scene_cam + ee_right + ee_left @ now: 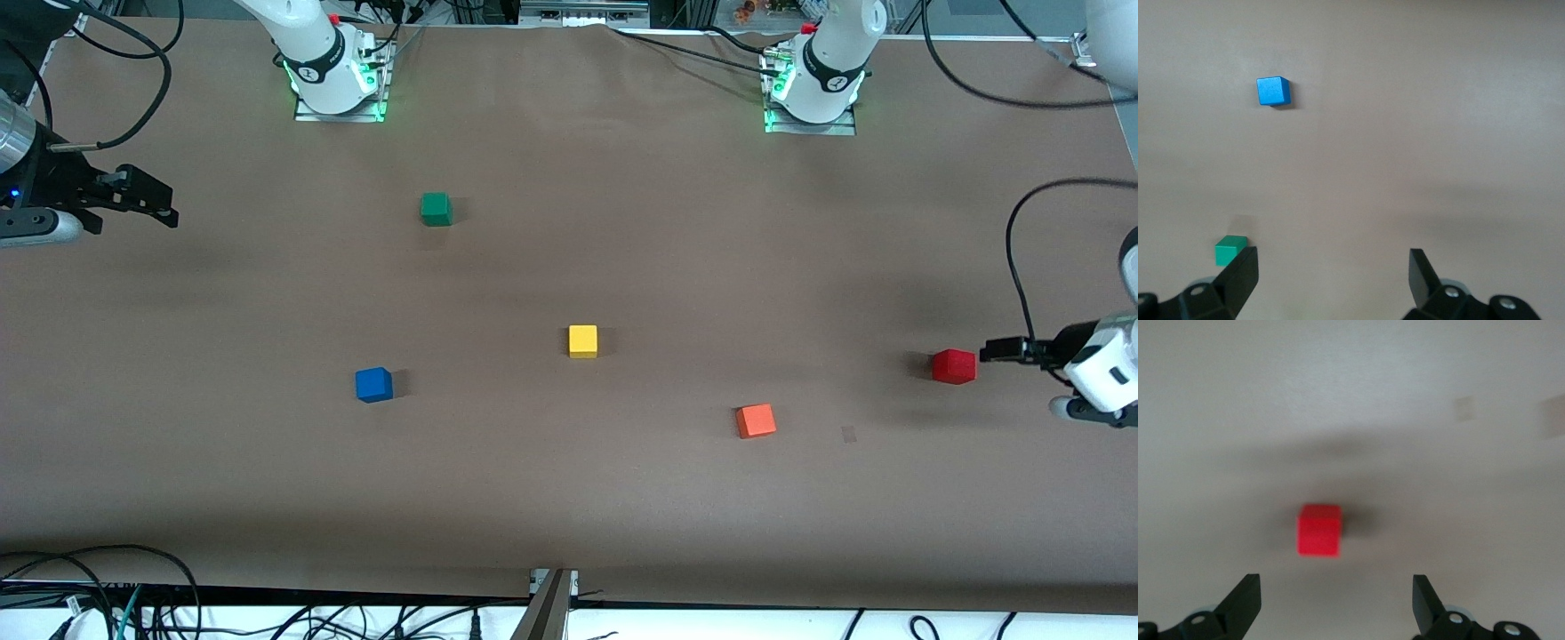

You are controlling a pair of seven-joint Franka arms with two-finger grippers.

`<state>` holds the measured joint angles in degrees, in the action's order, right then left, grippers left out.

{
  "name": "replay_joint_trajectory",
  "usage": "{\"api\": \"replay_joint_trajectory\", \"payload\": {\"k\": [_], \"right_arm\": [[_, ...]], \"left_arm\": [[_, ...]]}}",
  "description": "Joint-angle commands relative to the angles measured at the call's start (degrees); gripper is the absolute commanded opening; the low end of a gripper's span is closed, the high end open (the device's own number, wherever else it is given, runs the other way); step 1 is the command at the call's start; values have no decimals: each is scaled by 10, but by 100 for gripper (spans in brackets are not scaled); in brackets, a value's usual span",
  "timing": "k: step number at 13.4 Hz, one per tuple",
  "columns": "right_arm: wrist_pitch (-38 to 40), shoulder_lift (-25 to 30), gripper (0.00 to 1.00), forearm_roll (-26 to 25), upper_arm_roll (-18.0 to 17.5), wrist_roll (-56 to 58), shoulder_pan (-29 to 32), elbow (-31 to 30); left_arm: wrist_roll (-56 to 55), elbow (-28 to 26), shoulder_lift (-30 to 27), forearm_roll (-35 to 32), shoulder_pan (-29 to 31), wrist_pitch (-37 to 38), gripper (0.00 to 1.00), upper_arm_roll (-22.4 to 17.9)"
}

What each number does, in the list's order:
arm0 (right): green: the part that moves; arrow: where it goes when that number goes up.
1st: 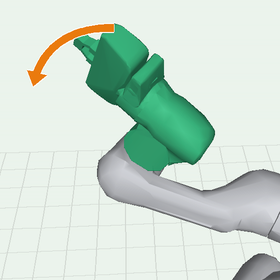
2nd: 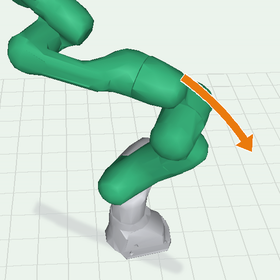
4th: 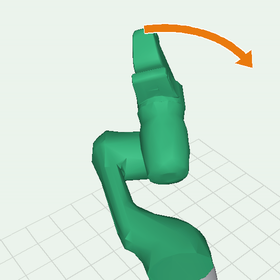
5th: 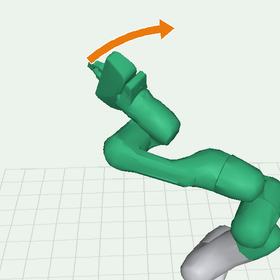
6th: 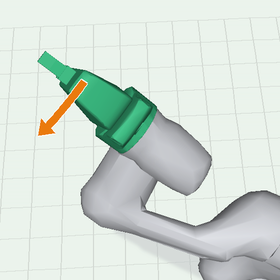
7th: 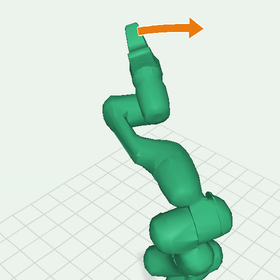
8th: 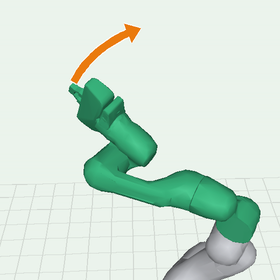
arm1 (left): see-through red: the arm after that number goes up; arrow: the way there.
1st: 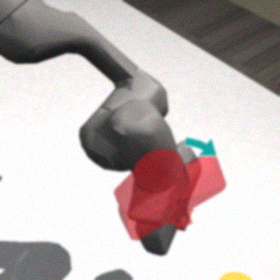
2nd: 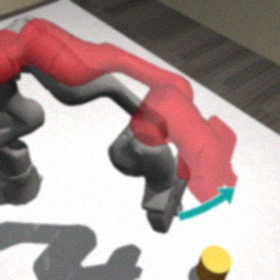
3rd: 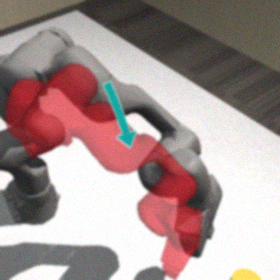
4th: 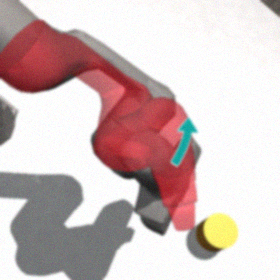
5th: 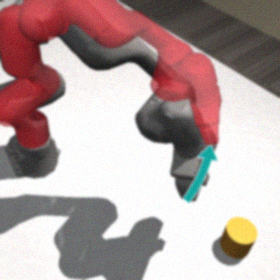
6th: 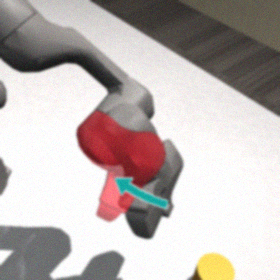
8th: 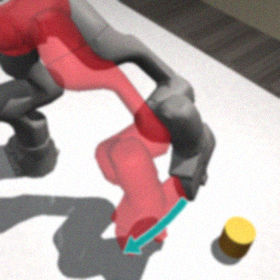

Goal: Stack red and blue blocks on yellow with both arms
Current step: 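Lower the left gripper onto the red cube while the right gripper reaches out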

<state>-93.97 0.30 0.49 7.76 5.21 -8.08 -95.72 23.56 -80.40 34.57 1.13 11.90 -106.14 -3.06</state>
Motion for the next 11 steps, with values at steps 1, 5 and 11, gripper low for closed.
{"api": "replay_joint_trajectory", "payload": {"k": [1, 5, 11], "right_arm": [[-14, -1, 100, -1, 1, -3, 1, 9], [-44, -4, 100, 0, 1, 4, 3, 15], [-22, -21, 100, 0, -5, 7, -13, 19]], "left_arm": [[58, -59, 11, -6, 15, -94, 100, 3], [88, -140, 10, -6, 16, -187, 100, 4], [126, -185, 7, -7, 24, -229, 100, 4]]}}
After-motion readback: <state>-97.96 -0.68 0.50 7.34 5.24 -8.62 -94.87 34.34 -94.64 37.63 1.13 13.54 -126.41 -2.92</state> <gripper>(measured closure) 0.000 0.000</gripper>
